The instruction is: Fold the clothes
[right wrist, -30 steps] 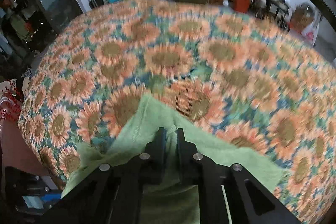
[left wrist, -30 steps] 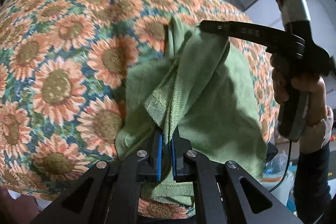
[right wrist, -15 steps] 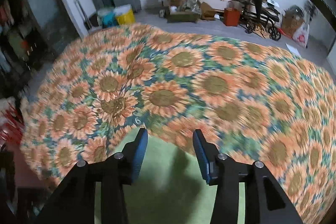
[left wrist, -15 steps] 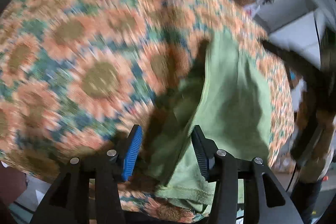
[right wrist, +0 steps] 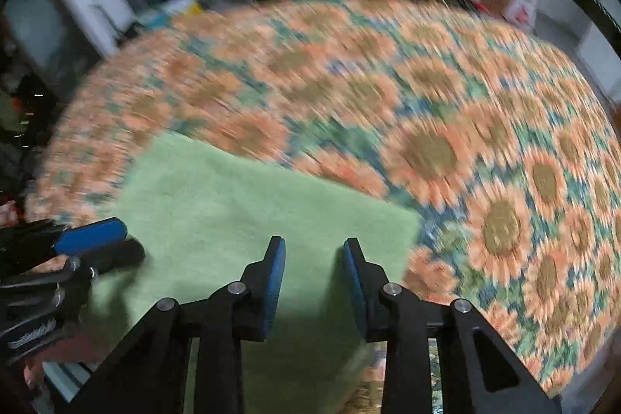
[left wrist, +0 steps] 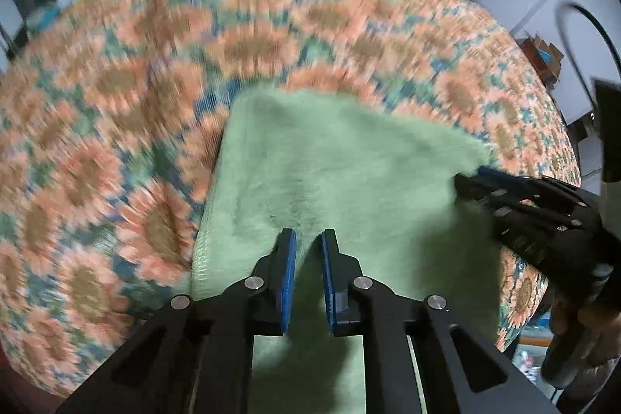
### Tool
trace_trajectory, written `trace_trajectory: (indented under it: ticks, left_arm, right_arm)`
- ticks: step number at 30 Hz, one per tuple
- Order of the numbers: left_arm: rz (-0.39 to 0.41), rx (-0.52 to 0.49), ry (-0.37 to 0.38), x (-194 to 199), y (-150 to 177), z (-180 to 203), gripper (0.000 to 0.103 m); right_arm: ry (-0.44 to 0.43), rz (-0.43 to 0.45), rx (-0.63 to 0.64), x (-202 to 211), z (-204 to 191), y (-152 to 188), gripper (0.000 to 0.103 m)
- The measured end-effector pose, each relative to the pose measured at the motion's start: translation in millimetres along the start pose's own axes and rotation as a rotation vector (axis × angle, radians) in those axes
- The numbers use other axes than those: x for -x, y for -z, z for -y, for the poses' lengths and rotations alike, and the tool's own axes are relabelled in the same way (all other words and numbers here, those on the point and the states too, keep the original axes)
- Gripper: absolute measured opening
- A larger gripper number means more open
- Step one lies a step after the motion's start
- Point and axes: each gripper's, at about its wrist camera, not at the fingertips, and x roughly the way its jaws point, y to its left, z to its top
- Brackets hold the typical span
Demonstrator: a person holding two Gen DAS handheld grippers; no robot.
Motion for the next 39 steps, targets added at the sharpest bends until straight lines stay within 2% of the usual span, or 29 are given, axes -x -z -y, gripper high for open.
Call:
trace_trajectory:
  ticks: [3, 4, 7, 9, 11, 14, 15, 16, 18, 20, 23, 28, 30, 31, 33, 34, 35, 36, 39]
  left_arm:
    - [-0.023, -0.001, 0.005, 10, 12, -1, 0.012]
    - [-0.008, -0.030, 0.041, 20, 20, 4, 0.012]
    - [0.006, -0.154, 0.128, 39, 43, 32, 0.012]
    - [-0.008, -0.214, 0.133, 42, 58, 49, 0.012]
    - [-0.032, -0.244, 0.140, 33, 68, 57, 0.012]
    - [-0.114, -0.282, 0.101, 4, 83, 67, 0.012]
    - [-0.123, -0.298, 0.083, -3, 89, 70, 0.012]
    - [-0.087, -0.320, 0.065, 0, 96, 72, 0.012]
    - [-0.096, -0.346, 0.024, 5, 103, 74, 0.012]
    - [-0.111, -0.321, 0.027, 15, 103, 72, 0.012]
    - [-0.092, -0.265, 0.088, 29, 97, 70, 0.012]
    - [-0.047, -0.165, 0.158, 40, 77, 72, 0.014]
    - [-0.055, -0.131, 0.174, 35, 68, 76, 0.030]
    - [-0.065, -0.121, 0.180, 30, 64, 78, 0.034]
    - [-0.105, -0.133, 0.185, 21, 61, 86, 0.035]
    - [-0.124, -0.140, 0.188, 17, 61, 90, 0.035]
    - [-0.139, -0.151, 0.193, 15, 65, 93, 0.035]
    - [-0.154, -0.161, 0.198, 13, 68, 95, 0.035]
    - [-0.176, -0.184, 0.211, 9, 75, 102, 0.035]
  right_arm:
    - [0.048, 0.005, -0.076, 5, 26, 15, 0.033]
    - [0.068, 0.010, -0.096, 12, 30, 23, 0.034]
    - [-0.057, 0.060, -0.029, 41, 12, 61, 0.032]
    - [-0.119, 0.074, 0.032, 54, -7, 92, 0.031]
    - [-0.153, 0.076, 0.020, 57, -11, 114, 0.031]
    - [-0.206, 0.079, -0.032, 61, -5, 149, 0.034]
    - [-0.221, 0.076, -0.044, 61, -3, 160, 0.034]
    - [-0.236, 0.073, -0.056, 62, -1, 170, 0.034]
    - [-0.263, 0.055, -0.062, 60, -1, 189, 0.034]
    - [-0.284, 0.028, -0.036, 57, -7, 202, 0.033]
    - [-0.271, 0.074, -0.032, 61, -5, 211, 0.037]
    - [-0.232, 0.129, 0.044, 55, -19, 206, 0.039]
    - [-0.216, 0.151, 0.075, 52, -25, 204, 0.039]
    - [-0.208, 0.161, 0.091, 51, -28, 203, 0.039]
    - [-0.192, 0.183, 0.121, 48, -33, 201, 0.036]
    - [-0.190, 0.198, 0.125, 49, -34, 202, 0.028]
    - [-0.192, 0.215, 0.122, 51, -33, 204, 0.013]
    - [-0.193, 0.232, 0.119, 53, -33, 206, 0.004]
    - [-0.241, 0.251, 0.079, 62, -26, 212, 0.003]
